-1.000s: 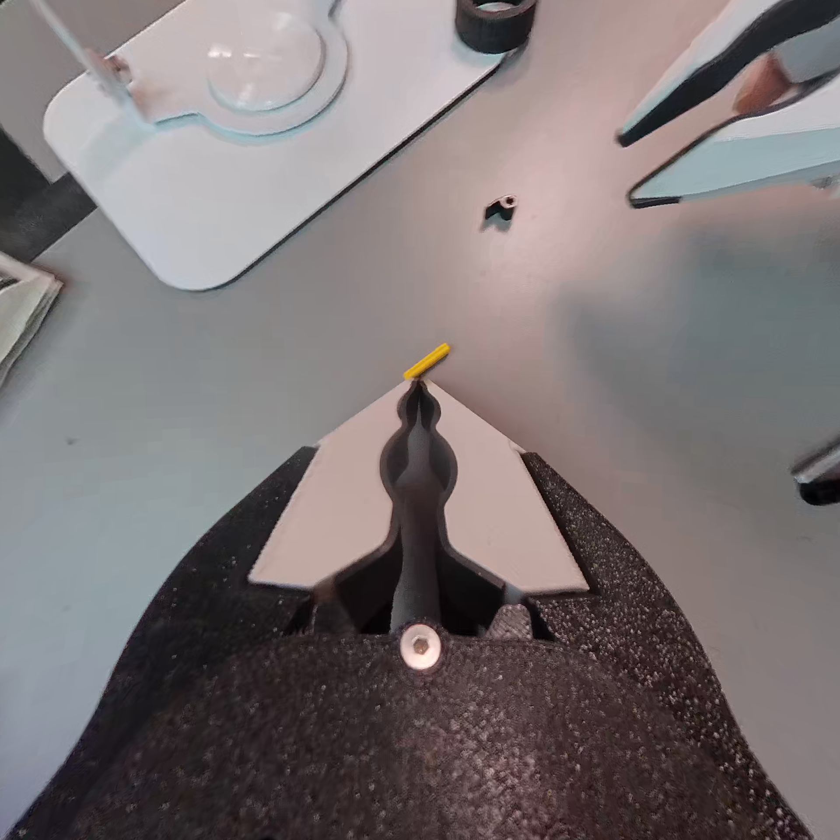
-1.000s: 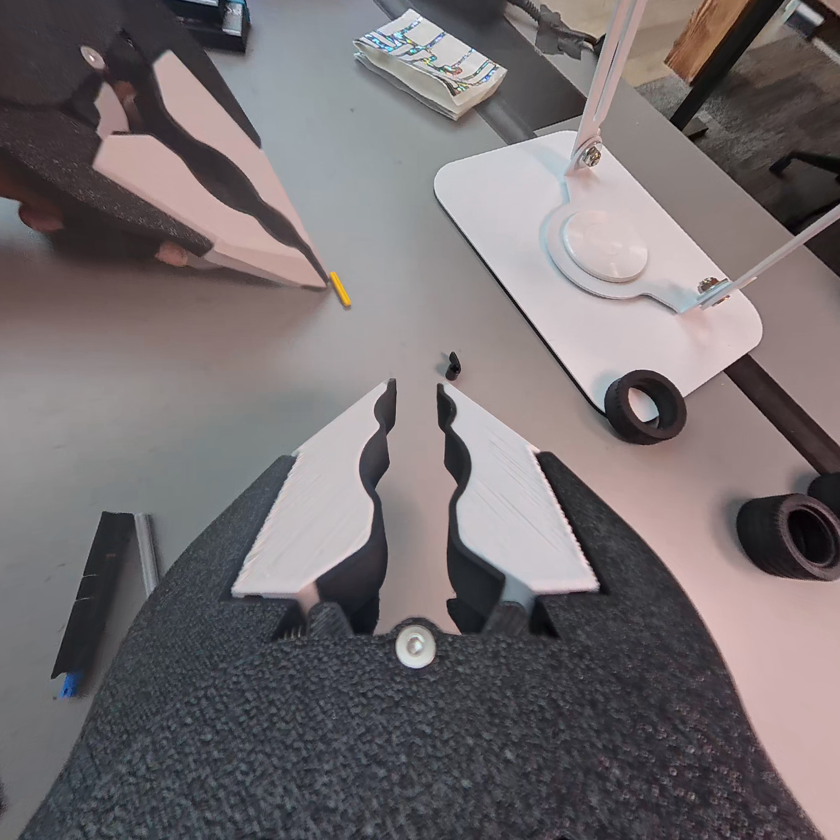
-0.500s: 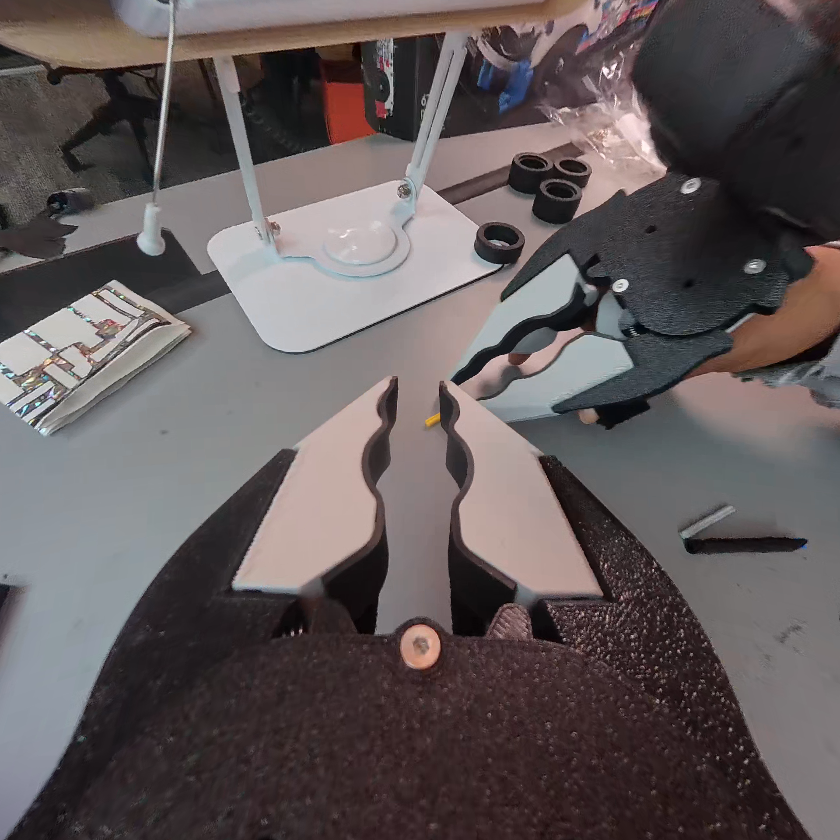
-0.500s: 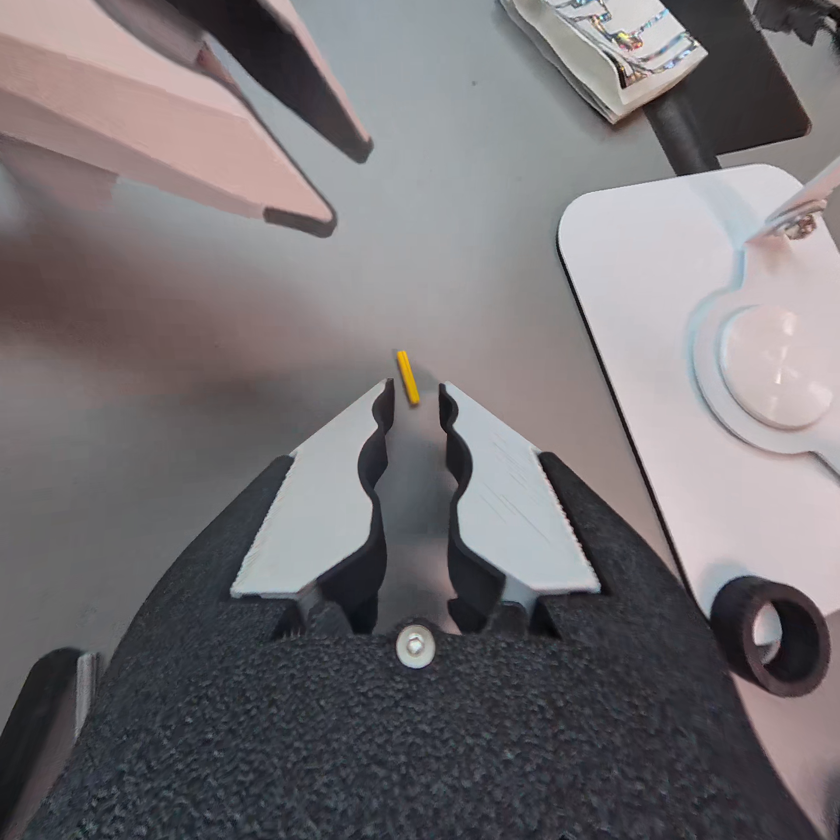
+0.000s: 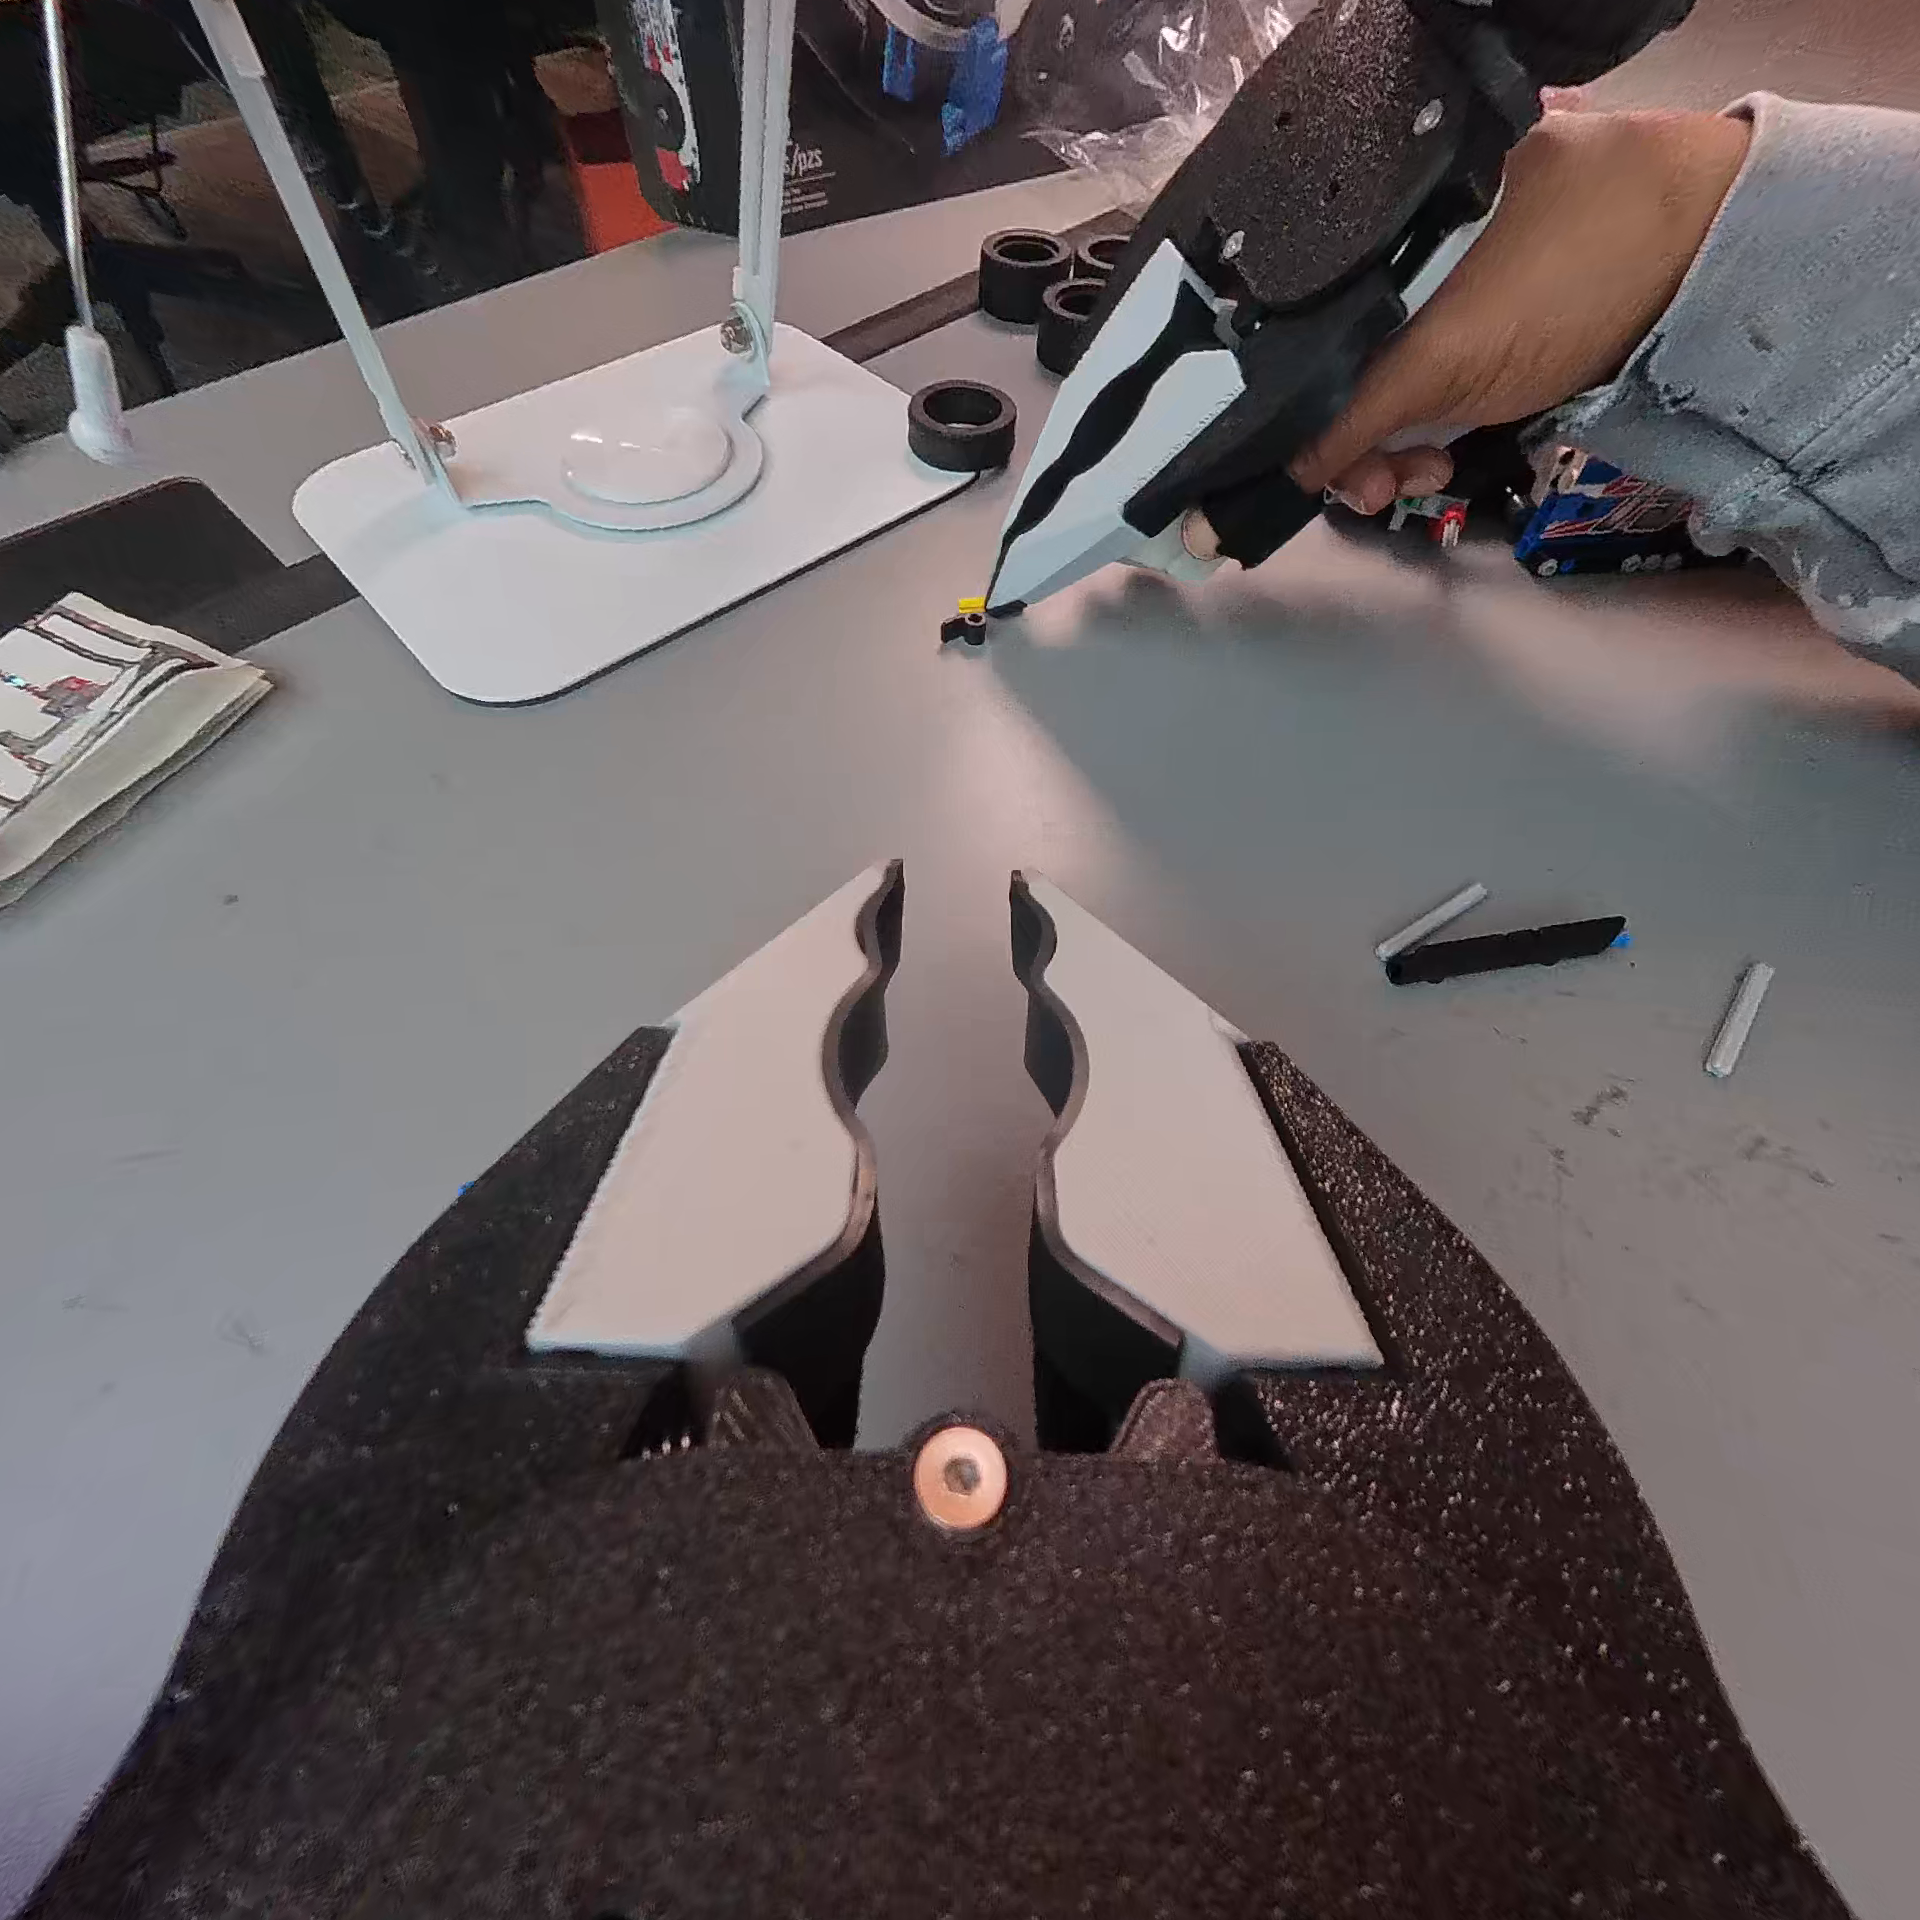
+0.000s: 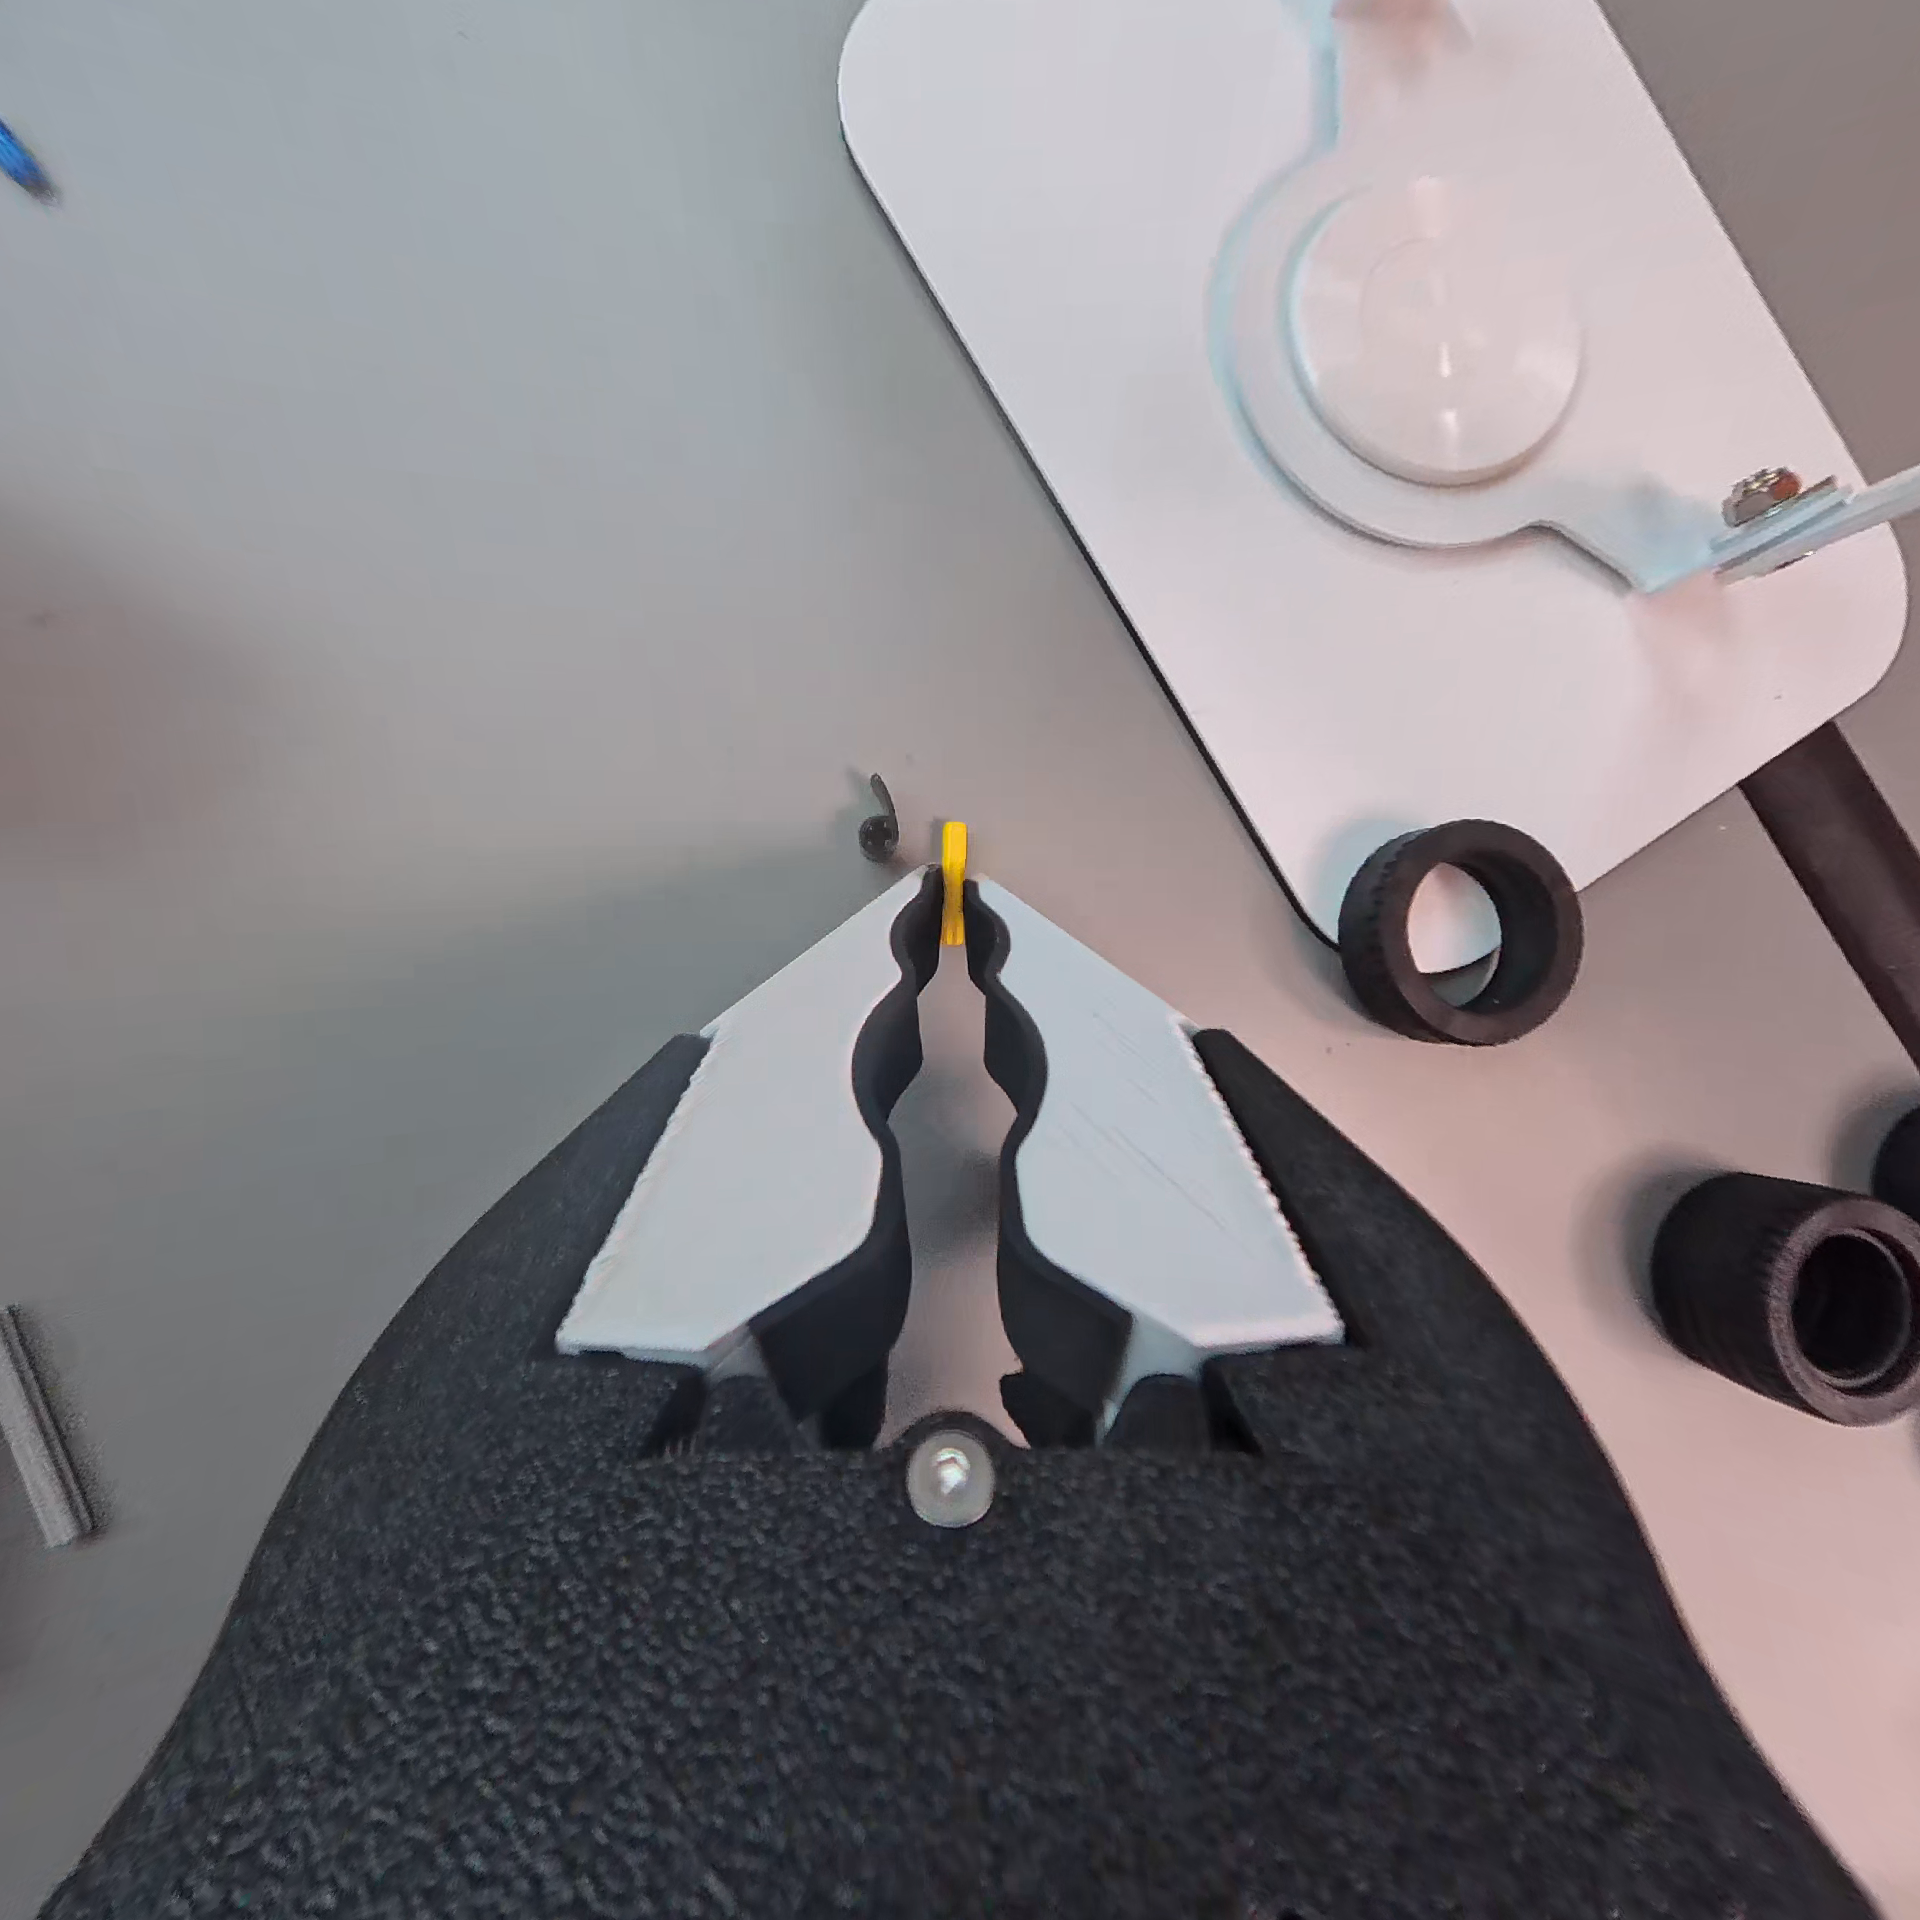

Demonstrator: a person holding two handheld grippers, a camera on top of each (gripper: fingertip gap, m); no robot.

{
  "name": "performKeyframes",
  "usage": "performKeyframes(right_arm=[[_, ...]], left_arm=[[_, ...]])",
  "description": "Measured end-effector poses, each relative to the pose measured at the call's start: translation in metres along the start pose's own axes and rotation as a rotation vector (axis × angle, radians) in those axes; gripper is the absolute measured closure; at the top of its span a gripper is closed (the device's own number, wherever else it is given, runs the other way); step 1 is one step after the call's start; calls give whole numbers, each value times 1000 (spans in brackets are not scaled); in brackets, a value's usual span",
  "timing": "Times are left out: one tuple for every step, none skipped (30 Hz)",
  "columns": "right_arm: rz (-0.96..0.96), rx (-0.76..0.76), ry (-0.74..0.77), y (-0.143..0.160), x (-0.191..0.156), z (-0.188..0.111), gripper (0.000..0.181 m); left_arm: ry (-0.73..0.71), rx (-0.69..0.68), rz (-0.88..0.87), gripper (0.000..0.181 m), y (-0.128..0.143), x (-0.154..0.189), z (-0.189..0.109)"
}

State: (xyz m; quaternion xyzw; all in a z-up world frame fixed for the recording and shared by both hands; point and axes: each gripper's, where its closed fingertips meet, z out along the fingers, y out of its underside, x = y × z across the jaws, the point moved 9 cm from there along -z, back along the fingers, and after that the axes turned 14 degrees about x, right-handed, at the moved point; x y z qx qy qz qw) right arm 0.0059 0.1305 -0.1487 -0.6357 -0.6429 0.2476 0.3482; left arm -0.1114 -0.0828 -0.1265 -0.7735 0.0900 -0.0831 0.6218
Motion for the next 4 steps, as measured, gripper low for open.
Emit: performKeyframes(right_arm=[[7, 7, -10, 0, -1, 1, 177], [11, 11, -17, -1, -2, 1, 177], [10, 18, -10, -1, -2, -1, 176], [4, 38, -6, -3, -2, -4, 169]], left_arm=[[4, -9, 9, 162, 1, 1, 0], [12, -20, 14, 162, 2, 2, 0], [23, -31, 15, 162, 3, 2, 0], [38, -36, 13, 162, 3, 3, 1]])
